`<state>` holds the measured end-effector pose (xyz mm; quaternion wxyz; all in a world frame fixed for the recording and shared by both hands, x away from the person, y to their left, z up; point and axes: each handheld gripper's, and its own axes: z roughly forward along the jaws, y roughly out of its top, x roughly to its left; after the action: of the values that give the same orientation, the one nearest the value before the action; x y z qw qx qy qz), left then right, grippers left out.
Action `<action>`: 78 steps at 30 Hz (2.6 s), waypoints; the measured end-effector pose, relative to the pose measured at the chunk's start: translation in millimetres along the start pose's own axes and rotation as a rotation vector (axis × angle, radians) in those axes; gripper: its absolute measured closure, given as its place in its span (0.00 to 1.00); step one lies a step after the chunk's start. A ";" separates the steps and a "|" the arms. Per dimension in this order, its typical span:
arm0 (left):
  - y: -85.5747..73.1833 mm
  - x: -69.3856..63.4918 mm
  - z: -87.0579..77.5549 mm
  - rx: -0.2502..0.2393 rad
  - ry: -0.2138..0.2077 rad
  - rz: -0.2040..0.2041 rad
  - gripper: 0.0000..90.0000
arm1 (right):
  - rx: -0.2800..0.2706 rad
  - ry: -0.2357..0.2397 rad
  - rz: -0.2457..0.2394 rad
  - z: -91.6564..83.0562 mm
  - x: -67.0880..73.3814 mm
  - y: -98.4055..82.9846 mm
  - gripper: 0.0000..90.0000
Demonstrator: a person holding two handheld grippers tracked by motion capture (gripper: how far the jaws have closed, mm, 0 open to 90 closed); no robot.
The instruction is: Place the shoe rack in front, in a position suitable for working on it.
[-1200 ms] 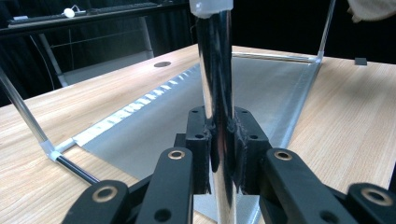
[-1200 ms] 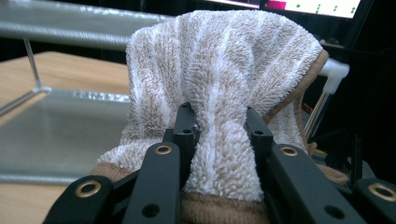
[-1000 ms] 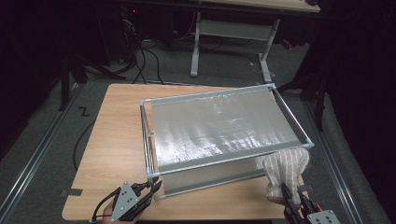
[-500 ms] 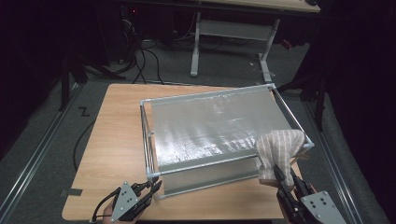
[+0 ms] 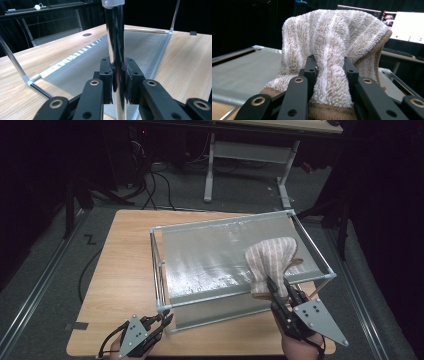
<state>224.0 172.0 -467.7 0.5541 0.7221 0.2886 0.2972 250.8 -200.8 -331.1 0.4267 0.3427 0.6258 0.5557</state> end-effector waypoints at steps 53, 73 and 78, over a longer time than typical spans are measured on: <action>-0.4 0.6 0.2 0.001 -0.003 0.004 0.87 | 0.041 0.294 0.006 77.6 141.0 -10.1 0.50; -0.6 1.2 0.2 0.003 -0.007 0.004 0.87 | 0.037 0.225 -0.047 77.0 169.9 -19.9 0.71; -1.0 0.6 0.1 -0.001 -0.005 0.005 0.87 | 0.058 0.213 -0.052 75.9 168.5 -23.9 0.69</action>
<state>224.4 172.5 -468.6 0.5543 0.7233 0.2854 0.2970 253.7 -21.5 -381.9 0.3617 0.2776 0.6922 0.5595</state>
